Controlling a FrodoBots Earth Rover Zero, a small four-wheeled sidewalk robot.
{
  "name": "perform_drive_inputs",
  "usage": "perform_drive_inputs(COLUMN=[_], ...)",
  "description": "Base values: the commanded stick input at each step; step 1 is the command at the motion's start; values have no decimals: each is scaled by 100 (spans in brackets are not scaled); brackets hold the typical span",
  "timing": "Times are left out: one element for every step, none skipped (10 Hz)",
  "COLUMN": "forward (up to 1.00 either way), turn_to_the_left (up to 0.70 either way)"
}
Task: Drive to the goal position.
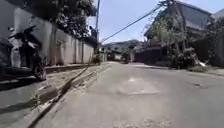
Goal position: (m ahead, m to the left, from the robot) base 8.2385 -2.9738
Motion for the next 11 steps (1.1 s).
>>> perform_drive_inputs(forward=[100,100,100,100,100,100,100,100,100,100,100], turn_to_the_left=[0,0,0,0,-7,-31,-40,-40,-19,0,0])
